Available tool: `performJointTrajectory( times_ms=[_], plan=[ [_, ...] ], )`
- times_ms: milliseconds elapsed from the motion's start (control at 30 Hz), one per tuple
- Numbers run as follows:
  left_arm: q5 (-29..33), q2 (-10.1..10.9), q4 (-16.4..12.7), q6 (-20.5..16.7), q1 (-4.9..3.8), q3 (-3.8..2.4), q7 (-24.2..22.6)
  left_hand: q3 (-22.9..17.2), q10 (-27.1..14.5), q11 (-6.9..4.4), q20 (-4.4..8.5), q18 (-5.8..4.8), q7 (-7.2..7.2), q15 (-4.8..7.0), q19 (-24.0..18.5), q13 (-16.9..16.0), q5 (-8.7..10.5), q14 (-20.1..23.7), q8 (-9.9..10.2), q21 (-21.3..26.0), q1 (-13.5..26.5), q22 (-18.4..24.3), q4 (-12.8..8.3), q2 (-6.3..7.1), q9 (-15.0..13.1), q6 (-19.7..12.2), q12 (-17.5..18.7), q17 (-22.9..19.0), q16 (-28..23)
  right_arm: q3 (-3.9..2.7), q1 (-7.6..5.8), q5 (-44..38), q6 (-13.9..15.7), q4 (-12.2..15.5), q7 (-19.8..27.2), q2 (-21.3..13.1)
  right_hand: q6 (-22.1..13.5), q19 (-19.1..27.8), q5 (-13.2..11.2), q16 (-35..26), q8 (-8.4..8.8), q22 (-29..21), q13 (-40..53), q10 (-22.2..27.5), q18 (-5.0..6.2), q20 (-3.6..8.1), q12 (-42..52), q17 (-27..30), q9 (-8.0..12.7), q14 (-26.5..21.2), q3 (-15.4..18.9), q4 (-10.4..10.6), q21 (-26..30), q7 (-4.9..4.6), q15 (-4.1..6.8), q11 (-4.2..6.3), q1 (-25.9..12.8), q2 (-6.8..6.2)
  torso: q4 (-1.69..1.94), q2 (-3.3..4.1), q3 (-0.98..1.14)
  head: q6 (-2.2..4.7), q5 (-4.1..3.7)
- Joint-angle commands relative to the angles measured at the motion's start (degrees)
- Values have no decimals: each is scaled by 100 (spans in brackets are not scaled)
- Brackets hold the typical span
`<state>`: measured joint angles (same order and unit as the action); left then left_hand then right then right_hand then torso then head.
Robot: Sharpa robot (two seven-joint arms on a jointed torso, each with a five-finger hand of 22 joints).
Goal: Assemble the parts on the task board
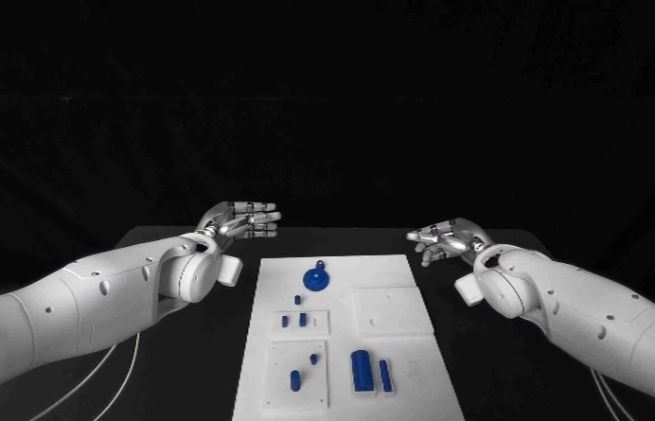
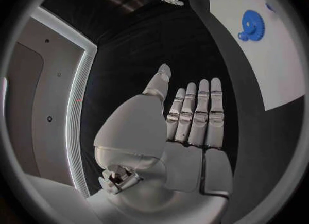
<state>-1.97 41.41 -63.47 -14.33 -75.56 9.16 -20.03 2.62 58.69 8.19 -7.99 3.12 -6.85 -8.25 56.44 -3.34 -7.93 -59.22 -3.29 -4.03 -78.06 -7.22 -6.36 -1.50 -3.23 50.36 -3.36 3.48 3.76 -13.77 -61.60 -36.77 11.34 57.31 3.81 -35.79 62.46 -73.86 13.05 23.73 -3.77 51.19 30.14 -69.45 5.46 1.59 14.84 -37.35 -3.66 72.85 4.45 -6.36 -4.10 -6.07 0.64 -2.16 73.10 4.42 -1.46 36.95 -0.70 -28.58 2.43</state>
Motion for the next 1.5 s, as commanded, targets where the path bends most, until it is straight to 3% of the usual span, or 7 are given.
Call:
performJointTrajectory(
  times_ms=[33,400,433,500,633,733,1500],
  plan=[
    [285,-148,204,-176,-18,-11,-155,-23,-448,-29,-81,63,40,-1,-188,13,5,304,25,29,18,107,78,120,14,-322,12,-8,-37,-58,-1,803,39,-249,829,179,-202,679,-6,-1181,24,-1226,-1708,29,3,-331,-1068,994,12,-237,-192,-58,68,-114,-320,-230,-50,62,-23,-28,16,99,13],
    [388,-478,643,-103,-17,-17,-231,-150,-837,-95,-422,424,35,32,-417,30,-13,723,23,5,52,320,226,147,10,-181,32,-25,-57,-158,3,1274,-283,-650,1152,444,-449,1480,-135,-2019,26,-4604,-2684,790,441,-1189,-1145,3388,14,-921,-1257,-179,-9,-119,-742,-527,-354,-43,14,-64,63,144,35],
    [249,-458,622,-99,-10,-10,-81,-262,-5869,-819,799,-312,685,825,-5644,334,793,5922,329,403,2361,722,636,150,323,-5036,336,-348,-376,-153,1,963,-75,-635,822,430,-2176,3251,-1305,-2373,377,-5119,-3014,2602,-546,-159,-1484,3735,366,-2811,-445,636,410,607,-64,216,-2424,-442,0,-51,39,133,12],
    [249,-453,601,-119,0,-16,-87,-262,-5869,-819,799,-312,685,825,-5644,334,793,5922,329,403,2543,722,636,150,323,-5036,336,-348,-376,-145,2,978,-56,-614,832,422,-6246,3375,-1305,-2373,377,-5119,-3014,2774,-546,-159,-1484,3735,366,-2976,-445,636,410,607,-64,216,-2595,-442,2,-59,39,123,8],
    [246,-402,389,-305,101,-74,-145,-262,-5869,-819,799,-312,685,825,-5644,334,793,5922,329,403,3388,722,636,150,323,-5036,336,-348,-376,-62,9,1126,126,-402,928,351,-6246,7386,-1305,-2373,377,-5119,-3014,6945,-546,-159,-1484,3735,366,-7285,-445,636,410,607,-64,216,-7310,-442,24,-137,44,17,-30],
    [241,-338,122,-539,227,-148,-218,-262,-5869,-819,799,-312,685,825,-5644,334,793,5922,329,403,7806,722,636,150,323,-5036,336,-348,-376,43,19,1311,355,-135,1050,260,-6246,7386,-1305,-2373,377,-5119,-3014,6945,-546,-159,-1484,3735,366,-7285,-445,636,410,607,-64,216,-7310,-442,51,-236,50,-117,-78],
    [197,328,-2648,-2979,1540,-916,-977,-262,-5869,-819,799,-312,685,825,-5644,334,793,5922,329,403,7806,722,636,150,323,-5036,336,-348,-376,1349,141,3627,3215,3192,2565,-866,-6246,7386,-1305,-2373,377,-5119,-3014,6945,-546,-159,-1484,3735,366,-7285,-445,636,410,607,-64,216,-7310,-442,146,-577,70,-580,-243]
  ],
)
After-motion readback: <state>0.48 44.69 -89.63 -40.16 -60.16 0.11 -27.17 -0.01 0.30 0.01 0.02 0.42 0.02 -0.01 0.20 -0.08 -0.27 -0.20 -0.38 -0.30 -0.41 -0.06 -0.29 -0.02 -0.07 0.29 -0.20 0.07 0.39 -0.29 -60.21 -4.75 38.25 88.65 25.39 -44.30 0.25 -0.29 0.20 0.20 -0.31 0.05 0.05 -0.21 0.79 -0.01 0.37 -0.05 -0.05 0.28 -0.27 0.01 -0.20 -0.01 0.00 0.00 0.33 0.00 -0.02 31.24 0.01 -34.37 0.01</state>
